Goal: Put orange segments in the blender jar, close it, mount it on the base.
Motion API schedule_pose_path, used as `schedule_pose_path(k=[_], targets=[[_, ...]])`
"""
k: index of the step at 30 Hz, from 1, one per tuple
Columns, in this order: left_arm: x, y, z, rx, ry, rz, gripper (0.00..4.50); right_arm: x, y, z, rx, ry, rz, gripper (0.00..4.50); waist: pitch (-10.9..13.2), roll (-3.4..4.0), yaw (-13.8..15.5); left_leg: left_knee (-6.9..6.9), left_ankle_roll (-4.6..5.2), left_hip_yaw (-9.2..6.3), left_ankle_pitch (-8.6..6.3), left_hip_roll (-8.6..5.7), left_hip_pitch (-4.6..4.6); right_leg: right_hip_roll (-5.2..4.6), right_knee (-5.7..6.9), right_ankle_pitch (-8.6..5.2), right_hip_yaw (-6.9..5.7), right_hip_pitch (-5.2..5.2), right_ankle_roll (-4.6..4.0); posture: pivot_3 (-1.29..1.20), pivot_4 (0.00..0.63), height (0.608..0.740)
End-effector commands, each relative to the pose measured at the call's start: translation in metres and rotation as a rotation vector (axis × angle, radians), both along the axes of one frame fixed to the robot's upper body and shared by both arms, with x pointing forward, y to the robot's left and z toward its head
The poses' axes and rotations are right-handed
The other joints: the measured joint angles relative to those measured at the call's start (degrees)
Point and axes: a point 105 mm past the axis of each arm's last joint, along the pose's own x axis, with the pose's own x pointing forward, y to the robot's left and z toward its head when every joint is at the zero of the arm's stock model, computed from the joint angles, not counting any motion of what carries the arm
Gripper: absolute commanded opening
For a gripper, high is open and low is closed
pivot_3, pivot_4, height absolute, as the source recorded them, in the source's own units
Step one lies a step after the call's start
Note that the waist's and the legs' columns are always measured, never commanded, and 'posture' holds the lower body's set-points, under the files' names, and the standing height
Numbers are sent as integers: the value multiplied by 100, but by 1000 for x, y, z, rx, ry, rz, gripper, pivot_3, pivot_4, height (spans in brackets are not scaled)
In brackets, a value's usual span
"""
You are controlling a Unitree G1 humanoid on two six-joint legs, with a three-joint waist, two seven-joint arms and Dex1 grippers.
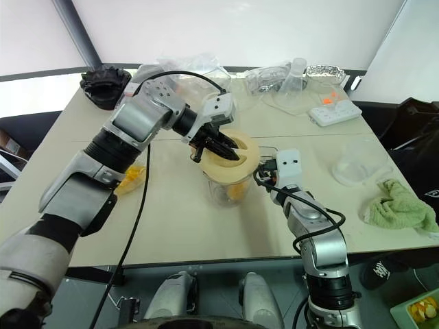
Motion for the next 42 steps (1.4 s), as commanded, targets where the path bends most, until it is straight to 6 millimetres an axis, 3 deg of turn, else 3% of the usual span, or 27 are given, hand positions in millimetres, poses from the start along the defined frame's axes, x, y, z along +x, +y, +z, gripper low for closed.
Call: schedule_pose_path(k=[1, 6, 15, 29, 31, 32, 34, 40, 42], targets=[[27, 62, -92, 359, 59, 397, 327, -7, 27, 62, 13, -268, 120, 944, -4, 7, -1, -3, -1, -15, 0, 4, 1, -8, -7, 2, 0, 3, -2, 0, 150, 740], [29, 63, -91, 362, 81, 487, 327, -7, 28, 65, -7, -298, 110, 944, -40, 56, -59, -9, -17, -10, -10, -19, -2, -76, -57, 7, -2, 30, -10, 0, 150, 740], [33, 66, -87, 356, 70, 562, 327, -6, 30, 66, -9, -311, 116, 944, -47, 47, -98, -71, -9, 2, -6, -96, 1, -164, -86, 6, -2, 30, -10, 0, 150, 740], [30, 58, -76, 274, 39, 515, 327, -4, 32, 64, -20, -309, 142, 944, -53, 47, -106, -97, -14, 0, -10, -98, -4, -177, -142, 6, -3, 41, -10, 0, 150, 740], [30, 57, -74, 260, 21, 506, 1353, -4, 32, 64, -22, -307, 146, 944, -52, 48, -124, -101, -17, -1, -11, -98, -4, -180, -145, 6, -2, 41, -10, 0, 150, 740], [31, 55, -71, 235, 4, 495, 1662, -4, 32, 64, -24, -307, 147, 944, -52, 48, -128, -105, -17, -1, -12, -98, -4, -183, -145, 6, -2, 40, -10, 0, 150, 740], [34, 44, -55, 139, -89, 431, 2748, -4, 31, 63, -25, -305, 148, 944, -50, 51, -131, -113, -17, -1, -12, -98, -4, -186, -146, 7, -2, 36, -10, 0, 150, 740], [26, 28, -12, -96, -145, 322, 2748, -5, 31, 63, -24, -304, 145, 944, -45, 44, -80, -163, 1, 20, 0, -104, -35, -209, -148, 6, -26, -4, -8, 0, 150, 740], [21, 24, 6, -187, -173, 276, 2748, -5, 31, 62, -23, -303, 143, 944, -42, 47, -95, -161, 6, 25, 4, -106, -85, -206, -146, 7, -26, -37, -6, 0, 150, 740]])
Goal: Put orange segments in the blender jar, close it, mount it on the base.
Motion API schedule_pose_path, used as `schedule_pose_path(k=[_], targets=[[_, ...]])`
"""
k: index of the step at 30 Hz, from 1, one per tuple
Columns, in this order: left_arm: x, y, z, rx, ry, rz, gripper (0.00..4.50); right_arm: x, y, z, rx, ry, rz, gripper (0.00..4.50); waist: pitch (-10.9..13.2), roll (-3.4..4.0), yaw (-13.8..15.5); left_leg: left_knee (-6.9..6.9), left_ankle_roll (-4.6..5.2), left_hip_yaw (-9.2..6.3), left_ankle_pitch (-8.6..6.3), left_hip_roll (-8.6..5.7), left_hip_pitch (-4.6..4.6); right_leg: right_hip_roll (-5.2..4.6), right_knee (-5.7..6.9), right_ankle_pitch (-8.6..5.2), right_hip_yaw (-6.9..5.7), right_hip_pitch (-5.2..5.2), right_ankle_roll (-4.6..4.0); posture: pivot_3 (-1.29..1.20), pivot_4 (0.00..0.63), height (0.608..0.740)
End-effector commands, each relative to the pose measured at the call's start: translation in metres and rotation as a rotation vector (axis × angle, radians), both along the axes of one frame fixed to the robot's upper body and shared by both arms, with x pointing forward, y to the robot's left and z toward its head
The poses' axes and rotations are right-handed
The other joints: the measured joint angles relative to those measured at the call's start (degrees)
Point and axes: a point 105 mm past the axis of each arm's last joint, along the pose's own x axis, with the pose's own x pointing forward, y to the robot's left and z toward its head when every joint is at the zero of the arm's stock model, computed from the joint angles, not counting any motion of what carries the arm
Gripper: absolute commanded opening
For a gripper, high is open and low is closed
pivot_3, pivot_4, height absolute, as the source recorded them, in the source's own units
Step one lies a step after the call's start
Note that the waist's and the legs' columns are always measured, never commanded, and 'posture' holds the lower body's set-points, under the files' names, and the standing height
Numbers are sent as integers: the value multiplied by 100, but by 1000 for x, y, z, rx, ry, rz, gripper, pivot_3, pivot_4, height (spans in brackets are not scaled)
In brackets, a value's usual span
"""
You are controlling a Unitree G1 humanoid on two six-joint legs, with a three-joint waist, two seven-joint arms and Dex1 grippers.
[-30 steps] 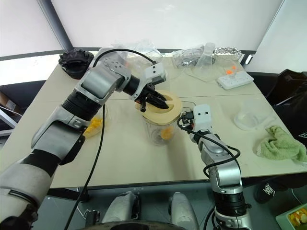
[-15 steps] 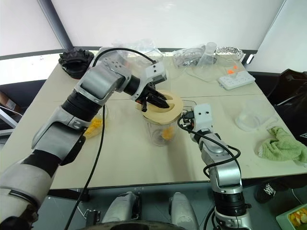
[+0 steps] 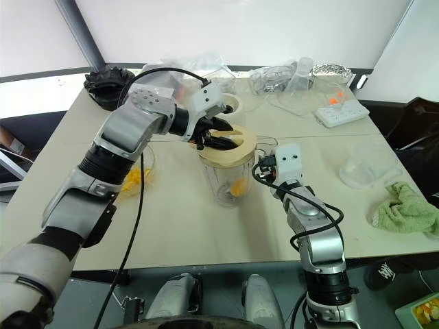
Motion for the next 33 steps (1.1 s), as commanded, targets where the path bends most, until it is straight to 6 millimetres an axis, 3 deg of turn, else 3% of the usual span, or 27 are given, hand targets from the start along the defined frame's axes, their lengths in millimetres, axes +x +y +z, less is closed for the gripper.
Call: schedule_pose_path(k=[1, 4, 6, 9, 15, 18, 21, 25, 29, 33], targets=[[-1, 6, 2, -65, -17, -1, 2748, -11, 27, 43, 10, -184, 134, 944, 7, -1, -4, 1, 2, 3, 1, -1, -20, 4, 3, 1, 0, -18, 2, 0, 150, 740], [-10, 2, 35, -240, -42, -63, 2748, -12, 27, 41, 12, -182, 132, 944, 25, 0, -6, 6, 3, 12, 2, -2, -69, 36, 18, 3, 0, -73, 25, 0, 150, 740], [-7, 4, 52, -349, -44, -28, 2748, -12, 26, 41, 16, -180, 129, 944, 76, -6, -3, 52, 5, 7, 1, -4, -129, 58, 40, 16, -6, -116, 93, 0, 150, 740], [4, 9, 81, -535, -72, 76, 2748, -12, 26, 41, 18, -179, 130, 944, 137, -30, -3, 82, 11, 3, -2, -5, -129, 66, 80, 6, -6, -118, 125, 0, 150, 740], [40, 40, 126, -737, -234, 332, 2748, -12, 27, 40, 19, -173, 138, 944, 159, -35, -12, 90, 5, 4, 2, -1, -117, 86, 92, 10, -6, -113, 133, 0, 150, 740], [40, 55, 135, -751, -254, 326, 2748, -12, 26, 40, 20, -173, 142, 944, 160, -35, -29, 90, 4, 4, 4, 0, -116, 90, 94, 11, -4, -113, 135, 0, 150, 740], [22, 65, 127, -711, -203, 247, 2748, -10, 24, 45, 33, -180, 137, 944, 161, -33, -35, 84, 3, 5, 4, 0, -116, 90, 97, 12, -4, -114, 136, 0, 150, 740], [-6, 86, 96, -622, -118, 178, 2748, -9, 17, 59, 72, -208, 114, 944, 164, -28, -49, 81, -4, 6, 8, 4, -117, 90, 98, 12, -4, -116, 135, 0, 150, 740], [-20, 106, 68, -543, -110, 208, 2748, -12, 12, 82, 101, -250, 108, 944, 168, -27, -22, 82, -15, 5, 14, 7, -116, 87, 107, 12, -1, -117, 134, 0, 150, 740], [-33, 118, 43, -529, -90, 273, 2748, -12, -1, 118, 119, -317, 78, 944, 170, -28, 0, 93, -24, 3, 20, 7, -116, 85, 110, 16, -7, -114, 124, 0, 150, 740]])
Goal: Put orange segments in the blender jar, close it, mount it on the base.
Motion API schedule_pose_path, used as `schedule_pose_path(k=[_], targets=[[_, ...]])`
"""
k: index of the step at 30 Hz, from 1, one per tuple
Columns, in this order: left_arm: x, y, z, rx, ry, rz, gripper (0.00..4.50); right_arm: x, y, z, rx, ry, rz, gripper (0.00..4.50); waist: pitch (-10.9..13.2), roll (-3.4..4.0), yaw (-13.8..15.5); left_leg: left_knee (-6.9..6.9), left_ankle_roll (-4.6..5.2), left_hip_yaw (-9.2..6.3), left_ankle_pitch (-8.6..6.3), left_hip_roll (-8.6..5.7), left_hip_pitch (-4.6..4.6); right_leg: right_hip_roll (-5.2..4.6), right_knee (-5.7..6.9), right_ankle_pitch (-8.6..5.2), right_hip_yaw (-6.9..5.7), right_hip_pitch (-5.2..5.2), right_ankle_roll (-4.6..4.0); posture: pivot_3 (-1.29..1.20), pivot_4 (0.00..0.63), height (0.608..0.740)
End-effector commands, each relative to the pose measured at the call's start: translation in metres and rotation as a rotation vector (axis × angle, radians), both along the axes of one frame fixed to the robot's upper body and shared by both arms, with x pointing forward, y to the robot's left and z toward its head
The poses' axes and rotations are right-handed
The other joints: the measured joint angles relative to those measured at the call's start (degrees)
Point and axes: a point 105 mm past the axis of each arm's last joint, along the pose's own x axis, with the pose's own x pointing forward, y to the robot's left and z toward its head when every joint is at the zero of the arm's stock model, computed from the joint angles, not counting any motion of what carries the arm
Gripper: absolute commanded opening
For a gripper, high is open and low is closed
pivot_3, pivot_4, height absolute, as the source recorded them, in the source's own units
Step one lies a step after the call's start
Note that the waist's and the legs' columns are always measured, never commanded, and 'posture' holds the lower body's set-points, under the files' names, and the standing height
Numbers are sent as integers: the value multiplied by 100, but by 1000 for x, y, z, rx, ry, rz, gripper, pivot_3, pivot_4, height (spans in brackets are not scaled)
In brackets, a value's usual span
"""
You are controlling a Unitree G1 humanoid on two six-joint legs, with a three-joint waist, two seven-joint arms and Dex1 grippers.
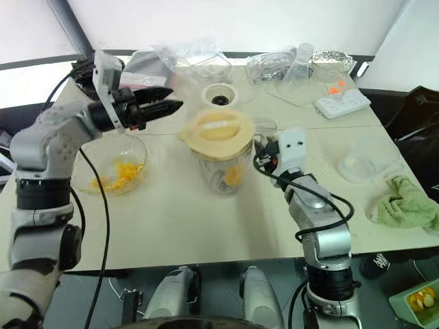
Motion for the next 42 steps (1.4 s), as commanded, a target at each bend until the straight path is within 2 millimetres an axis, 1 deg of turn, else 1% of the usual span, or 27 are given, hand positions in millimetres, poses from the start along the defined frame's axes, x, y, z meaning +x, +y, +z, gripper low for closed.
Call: schedule_pose_path(k=[1, 3, 4, 6, 9, 10, 12, 13, 16, 17, 18, 19, 21, 23, 25, 28, 32, 42], targets=[[-17, -1, 1, -2, -59, 7, 2748, -10, -9, 57, 31, -171, -3, 944, 0, 0, -9, 4, -1, 1, 1, 0, 1, -2, 0, 0, 3, 3, -3, 0, 150, 740], [-17, -4, -8, -11, -58, 47, 2748, -6, -17, 72, 55, -182, -19, 944, 0, 0, -6, 13, 0, 3, 2, 0, 4, -5, 0, 1, 5, 9, -6, 0, 150, 740], [-18, -5, -13, -19, -56, 63, 2748, -2, -20, 84, 84, -192, -22, 944, 0, 0, -1, 17, 3, 3, 4, -1, 3, -6, 0, 2, 4, 10, -7, 0, 150, 740], [-20, -6, -19, -28, -56, 77, 2748, 1, -23, 96, 119, -197, -21, 944, 0, 0, -6, 20, 6, 3, 6, 0, 4, -7, 0, 4, 3, 13, -9, 0, 150, 740], [-22, -15, -28, -33, -64, 92, 2748, 12, -27, 127, 130, -218, -8, 944, 1, 2, -19, 19, 7, 4, 9, -1, 6, -6, 1, 7, 3, 13, -11, 0, 150, 740], [-23, -17, -31, -35, -65, 97, 2748, 19, -29, 138, 128, -225, -10, 944, 1, 2, -21, 19, 7, 5, 9, -2, 6, -6, 1, 8, 3, 13, -11, 0, 150, 740], [-25, -20, -35, -38, -67, 102, 2748, 27, -31, 149, 125, -226, -15, 944, 2, 3, -32, 17, 7, 9, 9, -2, 7, -6, 0, 8, 5, 11, -12, 0, 150, 740], [-26, -21, -37, -37, -71, 104, 2748, 32, -32, 154, 125, -227, -16, 944, 2, 3, -31, 15, 7, 8, 9, -2, 7, -6, 0, 9, 4, 11, -11, 0, 150, 740], [-29, -18, -45, -23, -84, 123, 2748, 63, -28, 170, 101, -236, -41, 944, 2, 4, -68, 4, 7, 11, 9, -3, 8, -5, 0, 11, 4, 7, -8, 0, 150, 740], [-30, -18, -46, -22, -85, 125, 2748, 69, -27, 172, 94, -240, -43, 944, 2, 4, -74, 0, 8, 16, 10, -3, 8, -5, 1, 11, 6, 4, -8, 0, 150, 740], [-31, -17, -47, -21, -89, 138, 2748, 82, -25, 174, 89, -239, -46, 944, 2, 4, -73, -1, 8, 16, 10, -3, 8, -4, 1, 11, 6, 2, -8, 0, 150, 740], [-32, -19, -48, -21, -93, 146, 2748, 90, -26, 174, 82, -238, -49, 944, 3, 4, -76, -2, 7, 15, 10, -2, 8, -3, 1, 11, 6, 2, -8, 0, 150, 740], [-33, -15, -49, -19, -100, 176, 2748, 110, -20, 173, 72, -231, -53, 944, 3, 5, -73, -5, 7, 17, 10, -3, 7, -3, 0, 11, 6, 0, -7, 0, 150, 740], [-35, -13, -50, -10, -109, 204, 2748, 123, -15, 174, 56, -237, -56, 944, 3, 6, -81, -7, 7, 20, 10, -3, 6, -3, -1, 11, 7, -1, -7, 0, 150, 740], [-38, -13, -51, -14, -106, 223, 2748, 133, -13, 173, 48, -241, -58, 944, 3, 6, -58, -13, 7, 21, 9, -3, 3, -4, -2, 12, 8, -4, -6, 0, 150, 740], [-43, -10, -54, -7, -105, 255, 2748, 142, -11, 171, 37, -242, -66, 944, 6, 10, -44, -18, 6, 21, 9, -3, -1, -6, -7, 12, 7, -7, -5, 0, 150, 740], [-48, -8, -54, -14, -104, 294, 2748, 147, -8, 170, 32, -246, -68, 944, 9, 14, -54, -23, 5, 24, 9, -3, -3, -9, -10, 12, 7, -10, -5, 0, 150, 740], [-59, -1, -61, 19, -94, 356, 2748, 149, 21, 168, 48, -243, 1, 944, 11, 18, -103, -19, -4, 21, 15, -1, 3, -8, 3, 14, 6, -9, -8, 0, 150, 740]])
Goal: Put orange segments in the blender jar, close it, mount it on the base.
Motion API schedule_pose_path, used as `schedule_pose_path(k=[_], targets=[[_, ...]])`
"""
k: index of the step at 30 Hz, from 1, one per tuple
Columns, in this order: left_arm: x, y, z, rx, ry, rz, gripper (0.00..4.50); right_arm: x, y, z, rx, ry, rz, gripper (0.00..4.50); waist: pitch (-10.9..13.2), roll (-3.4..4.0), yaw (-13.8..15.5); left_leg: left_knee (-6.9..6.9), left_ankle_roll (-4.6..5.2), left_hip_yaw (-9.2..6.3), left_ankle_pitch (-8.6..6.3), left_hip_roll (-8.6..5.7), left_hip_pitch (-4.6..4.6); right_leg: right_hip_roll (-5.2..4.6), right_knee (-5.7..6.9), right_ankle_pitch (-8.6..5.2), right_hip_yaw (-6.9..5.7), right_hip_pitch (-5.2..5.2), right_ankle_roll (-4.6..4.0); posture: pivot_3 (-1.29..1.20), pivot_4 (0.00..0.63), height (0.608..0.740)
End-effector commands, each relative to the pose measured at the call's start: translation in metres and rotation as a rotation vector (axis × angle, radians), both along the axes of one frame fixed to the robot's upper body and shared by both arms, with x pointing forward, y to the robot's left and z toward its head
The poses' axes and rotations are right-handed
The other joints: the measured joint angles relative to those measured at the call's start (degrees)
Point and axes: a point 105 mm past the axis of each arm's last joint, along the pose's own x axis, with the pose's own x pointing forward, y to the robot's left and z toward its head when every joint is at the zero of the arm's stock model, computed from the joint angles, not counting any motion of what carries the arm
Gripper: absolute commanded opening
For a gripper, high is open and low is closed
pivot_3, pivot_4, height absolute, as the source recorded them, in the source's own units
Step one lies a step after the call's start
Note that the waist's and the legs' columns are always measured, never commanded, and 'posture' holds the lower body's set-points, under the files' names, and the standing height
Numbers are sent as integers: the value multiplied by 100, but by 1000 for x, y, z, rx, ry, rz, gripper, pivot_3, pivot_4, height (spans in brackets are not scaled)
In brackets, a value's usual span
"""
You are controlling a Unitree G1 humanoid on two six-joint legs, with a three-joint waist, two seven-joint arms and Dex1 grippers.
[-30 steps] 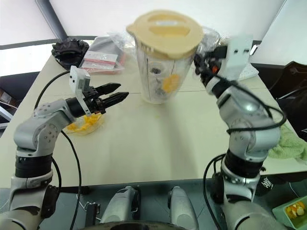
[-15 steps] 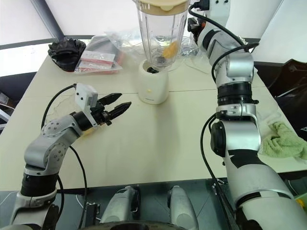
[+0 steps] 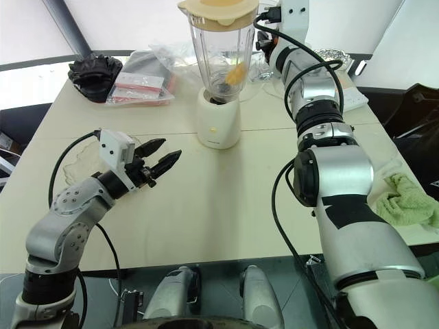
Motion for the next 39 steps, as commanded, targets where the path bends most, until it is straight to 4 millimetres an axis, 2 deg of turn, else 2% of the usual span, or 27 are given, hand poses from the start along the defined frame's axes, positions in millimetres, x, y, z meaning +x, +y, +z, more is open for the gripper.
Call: schedule_pose_path(k=[1, 6, 16, 31, 37, 39], targets=[[-6, 1, 10, 12, -45, 13, 2748, -10, 13, 49, 25, -150, 42, 944, 0, 0, -26, 0, 0, -1, 0, 0, 0, 0, 2, 0, 0, 0, 0, 0, 150, 740], [-8, -1, 9, 8, -41, 16, 2748, -9, 17, 43, 13, -141, 51, 944, 0, 0, -60, 1, -3, -2, 2, -2, -1, -5, 3, 0, -1, 0, 0, 0, 150, 740], [-9, -3, 7, 12, -32, 20, 2748, -4, 7, 21, -18, -82, 12, 944, 0, 0, -78, 1, -4, -5, 2, -4, -2, -7, 4, 0, -4, 1, 0, 0, 150, 740], [-7, 0, 5, 35, -28, 34, 2748, 2, 8, -42, -27, 72, 9, 944, -1, 0, -85, 5, -4, -6, 3, -4, 16, -8, 8, 0, -4, 18, 0, 0, 150, 740], [-7, -1, 4, 44, -18, 20, 2748, 1, 8, -55, -27, 98, 26, 944, -1, -1, -86, 5, -4, -6, 2, -4, 63, -7, 8, 0, -3, 65, -1, 0, 150, 740], [-6, -2, 3, 49, -17, 13, 2799, 1, 10, -57, -36, 103, 37, 2019, -1, -1, -92, 2, -4, -6, 2, -4, 87, -7, 7, -1, -3, 87, -2, 0, 150, 740]])
